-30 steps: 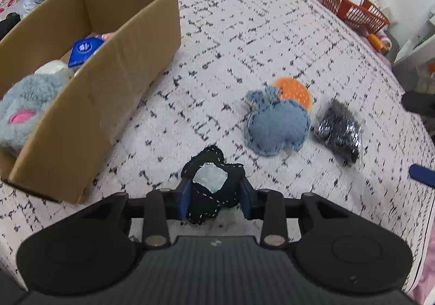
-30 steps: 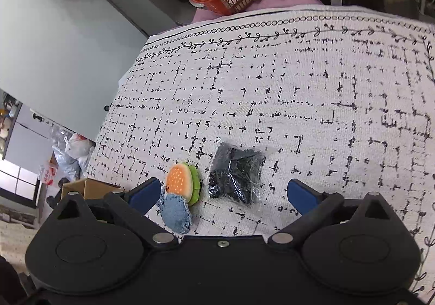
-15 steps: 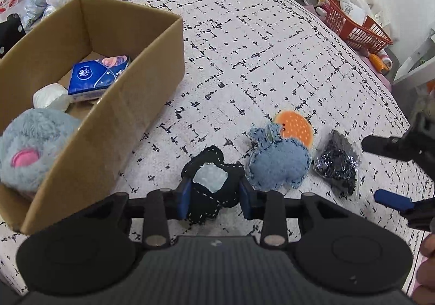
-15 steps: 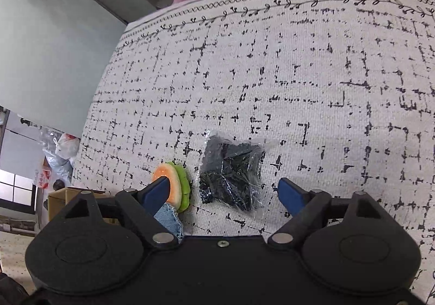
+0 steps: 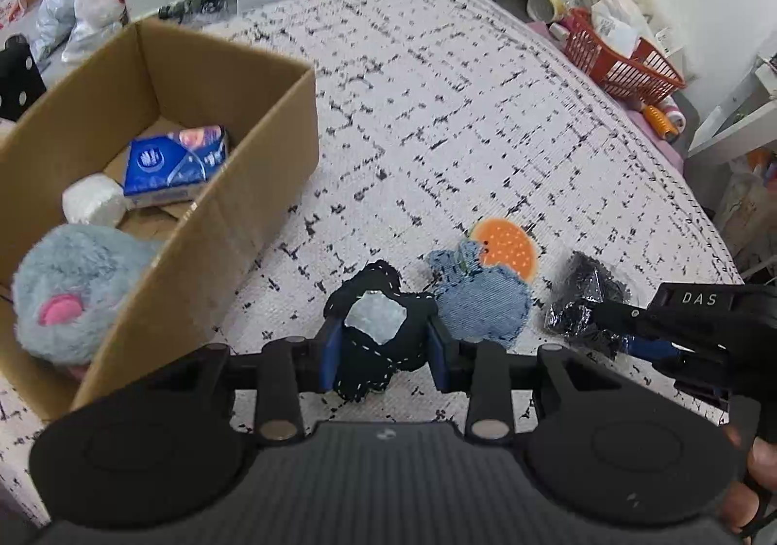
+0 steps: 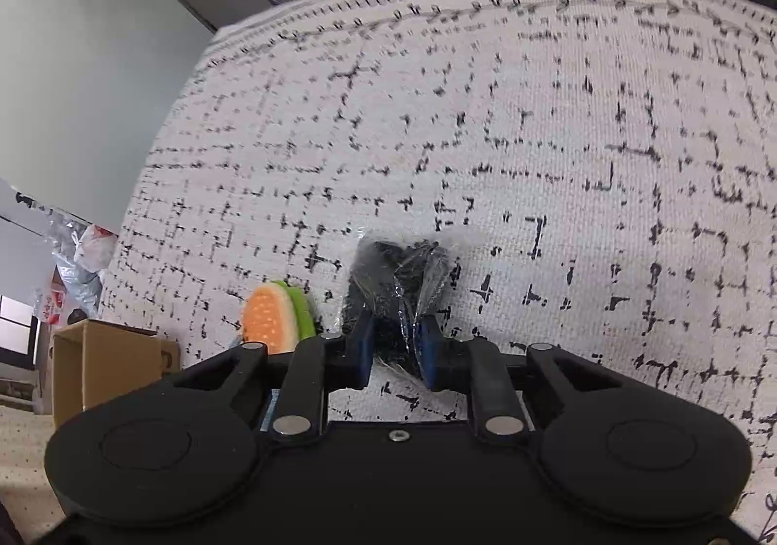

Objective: Organize soft objects
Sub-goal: 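Grasp the black felt plush with the left gripper while the right gripper grasps the black bag, then carry the black felt plush with the left gripper while the right gripper carries the black bag to the box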

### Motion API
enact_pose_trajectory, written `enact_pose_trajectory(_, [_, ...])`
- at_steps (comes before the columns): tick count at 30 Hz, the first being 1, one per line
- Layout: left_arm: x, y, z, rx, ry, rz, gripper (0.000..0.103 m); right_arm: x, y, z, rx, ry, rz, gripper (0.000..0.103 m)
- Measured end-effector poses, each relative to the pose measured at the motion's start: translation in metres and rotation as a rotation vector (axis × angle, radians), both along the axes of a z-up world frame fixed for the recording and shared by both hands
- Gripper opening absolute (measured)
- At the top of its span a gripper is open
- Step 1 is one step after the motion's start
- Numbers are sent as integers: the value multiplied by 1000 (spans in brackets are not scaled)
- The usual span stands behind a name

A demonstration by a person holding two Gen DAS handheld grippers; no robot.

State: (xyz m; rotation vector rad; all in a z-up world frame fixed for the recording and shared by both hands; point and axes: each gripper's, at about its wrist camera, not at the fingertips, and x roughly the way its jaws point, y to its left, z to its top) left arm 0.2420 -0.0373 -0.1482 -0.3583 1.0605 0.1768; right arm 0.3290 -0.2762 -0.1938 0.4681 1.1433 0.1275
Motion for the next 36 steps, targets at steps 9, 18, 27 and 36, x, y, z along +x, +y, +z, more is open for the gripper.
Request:
enact_pose_trajectory(9, [-16, 6, 26, 21, -56, -6, 35, -21, -8, 26, 21, -73, -24, 18])
enact_pose_trajectory(18, [-34, 13, 52, 33, -106, -16, 35, -49, -8, 59, 39, -165, -11, 18])
enact_pose_trajectory(27, [-49, 28, 71, 61, -147, -22, 35, -68, -4, 83, 48, -235, 3, 18])
enact_pose_trajectory(36, [-57, 45, 81, 68, -164, -13, 35, -82, 14, 101, 44, -303, 49, 18])
